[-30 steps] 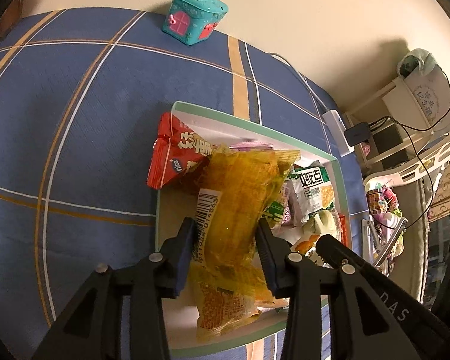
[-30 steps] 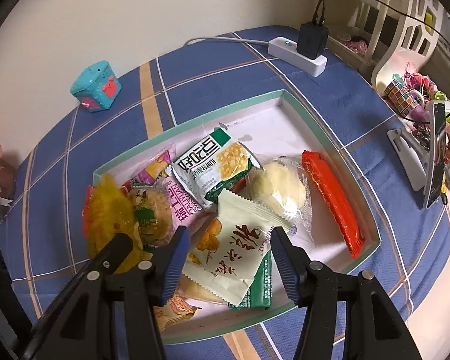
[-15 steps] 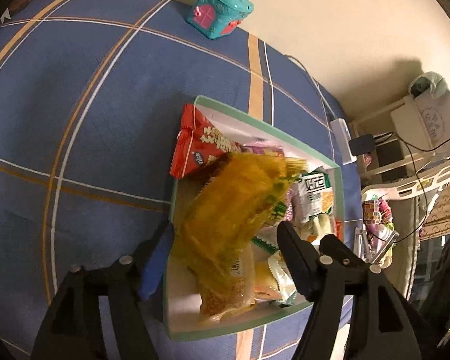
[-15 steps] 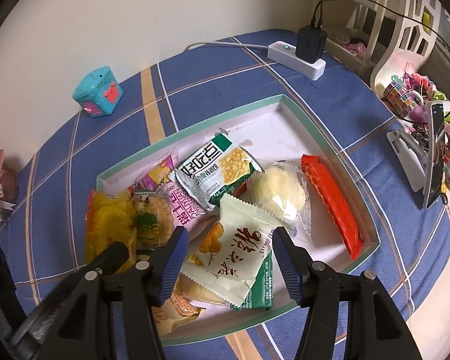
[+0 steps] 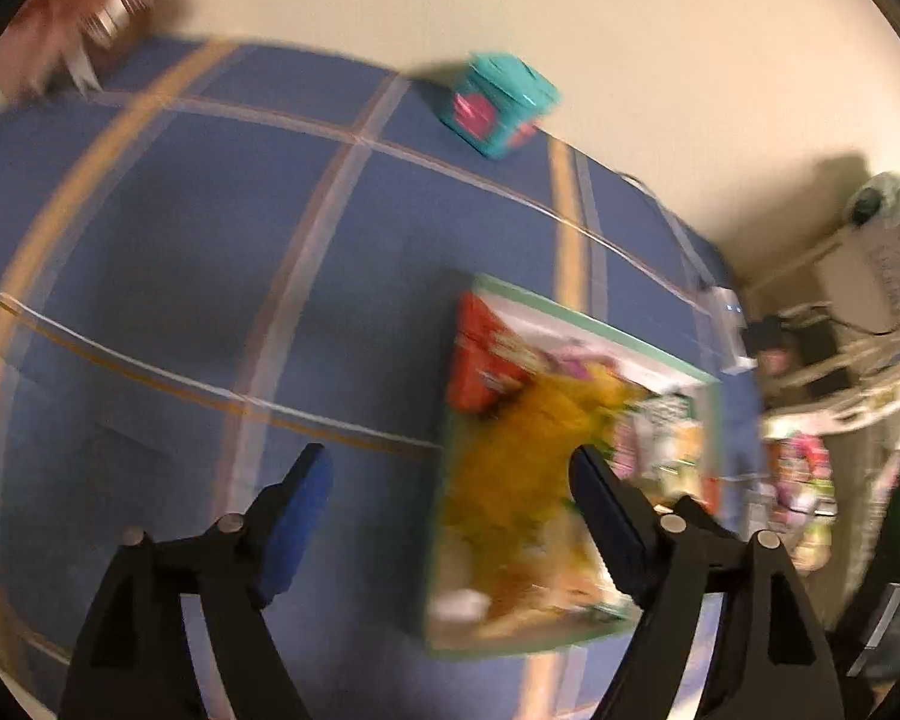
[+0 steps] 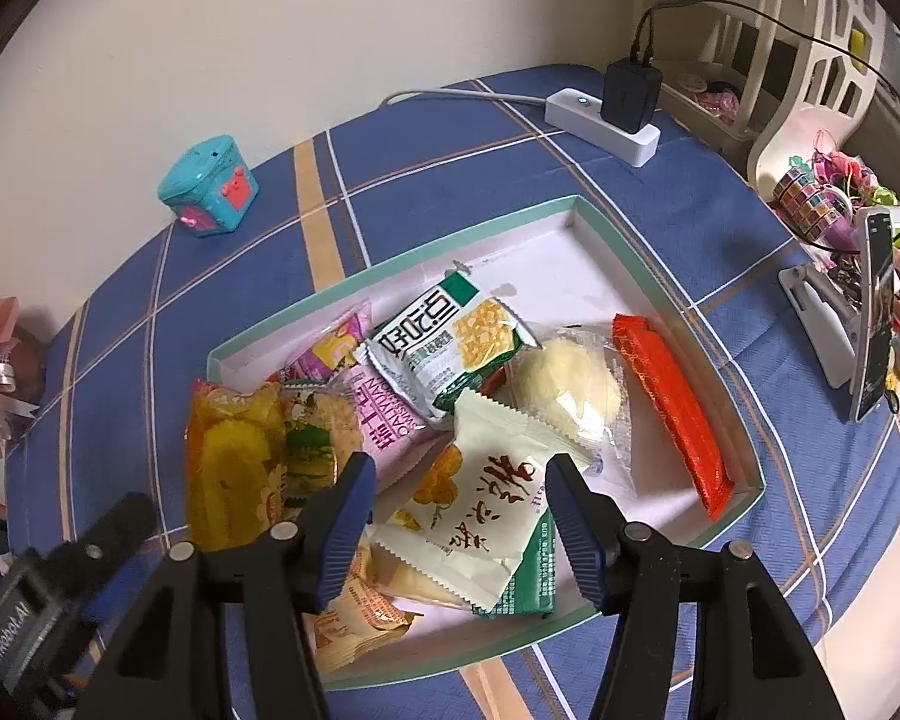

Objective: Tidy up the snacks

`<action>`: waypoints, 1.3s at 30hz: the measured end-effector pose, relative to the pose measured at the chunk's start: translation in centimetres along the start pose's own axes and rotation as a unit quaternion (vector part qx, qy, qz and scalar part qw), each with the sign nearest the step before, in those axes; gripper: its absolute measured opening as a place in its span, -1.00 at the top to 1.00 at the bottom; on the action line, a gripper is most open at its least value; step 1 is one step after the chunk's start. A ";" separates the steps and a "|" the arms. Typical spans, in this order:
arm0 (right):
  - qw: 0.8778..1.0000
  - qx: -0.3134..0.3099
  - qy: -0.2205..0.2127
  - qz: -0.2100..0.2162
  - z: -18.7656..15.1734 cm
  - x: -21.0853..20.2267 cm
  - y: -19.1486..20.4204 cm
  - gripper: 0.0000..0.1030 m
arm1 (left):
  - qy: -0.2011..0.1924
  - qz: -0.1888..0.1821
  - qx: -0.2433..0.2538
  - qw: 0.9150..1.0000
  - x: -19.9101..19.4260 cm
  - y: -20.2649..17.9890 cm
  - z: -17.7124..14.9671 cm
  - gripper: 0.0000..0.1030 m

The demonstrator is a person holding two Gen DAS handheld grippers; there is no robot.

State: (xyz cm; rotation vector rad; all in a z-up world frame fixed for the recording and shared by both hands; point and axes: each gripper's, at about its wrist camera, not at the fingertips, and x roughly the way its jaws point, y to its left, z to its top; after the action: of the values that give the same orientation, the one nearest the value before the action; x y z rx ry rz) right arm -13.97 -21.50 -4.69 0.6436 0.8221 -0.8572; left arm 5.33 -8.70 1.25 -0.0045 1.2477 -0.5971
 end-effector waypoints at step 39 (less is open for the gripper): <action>0.992 -0.124 -0.022 0.026 -1.6 -0.6 6.2 -1.00 | -0.033 0.213 0.031 0.976 0.3 3.3 0.9 -0.98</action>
State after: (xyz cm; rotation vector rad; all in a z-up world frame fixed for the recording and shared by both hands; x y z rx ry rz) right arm -9.51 -16.91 -4.03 0.4244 0.8518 -0.7050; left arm 7.56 -6.26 0.22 0.2873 1.1211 -0.2607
